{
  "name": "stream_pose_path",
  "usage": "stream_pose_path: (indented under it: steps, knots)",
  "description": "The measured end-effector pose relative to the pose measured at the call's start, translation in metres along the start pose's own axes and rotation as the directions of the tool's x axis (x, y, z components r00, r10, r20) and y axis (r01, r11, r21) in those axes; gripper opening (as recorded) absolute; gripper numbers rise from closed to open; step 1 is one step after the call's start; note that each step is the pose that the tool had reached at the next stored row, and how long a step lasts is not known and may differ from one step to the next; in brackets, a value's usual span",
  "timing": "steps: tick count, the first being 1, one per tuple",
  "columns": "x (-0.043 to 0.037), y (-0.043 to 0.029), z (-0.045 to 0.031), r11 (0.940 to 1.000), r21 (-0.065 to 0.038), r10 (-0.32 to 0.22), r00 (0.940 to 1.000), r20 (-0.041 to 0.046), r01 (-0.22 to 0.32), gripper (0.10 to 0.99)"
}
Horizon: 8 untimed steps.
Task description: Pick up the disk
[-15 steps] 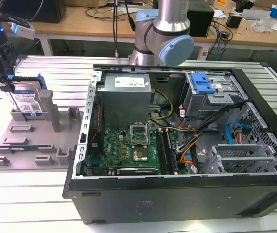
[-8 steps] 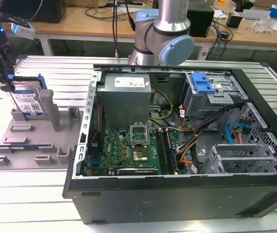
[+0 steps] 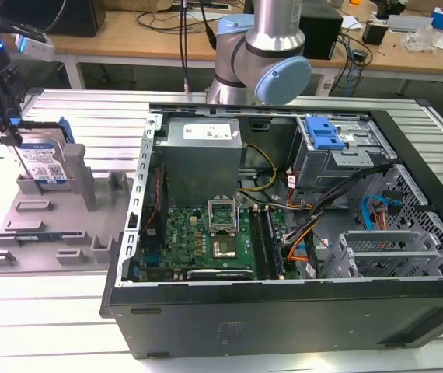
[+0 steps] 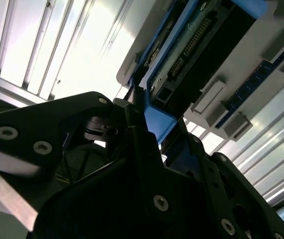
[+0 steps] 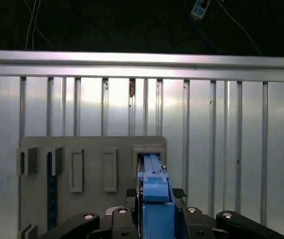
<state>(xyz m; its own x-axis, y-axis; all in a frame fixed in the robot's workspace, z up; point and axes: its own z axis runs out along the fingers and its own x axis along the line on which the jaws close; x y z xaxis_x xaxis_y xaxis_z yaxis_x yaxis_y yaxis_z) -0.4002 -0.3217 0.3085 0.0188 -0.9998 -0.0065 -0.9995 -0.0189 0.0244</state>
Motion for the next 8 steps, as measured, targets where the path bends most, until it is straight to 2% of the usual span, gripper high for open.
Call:
stream_pose_path:
  steps: [6,8]
  knots:
    - [0.0005,0.0004,-0.0171,1.0,0.0,0.0,1.0,-0.0001,0.0,0.369]
    - [0.0004,0.0006,-0.0265,1.0,0.0,0.0,1.0,0.0,0.0,0.369]
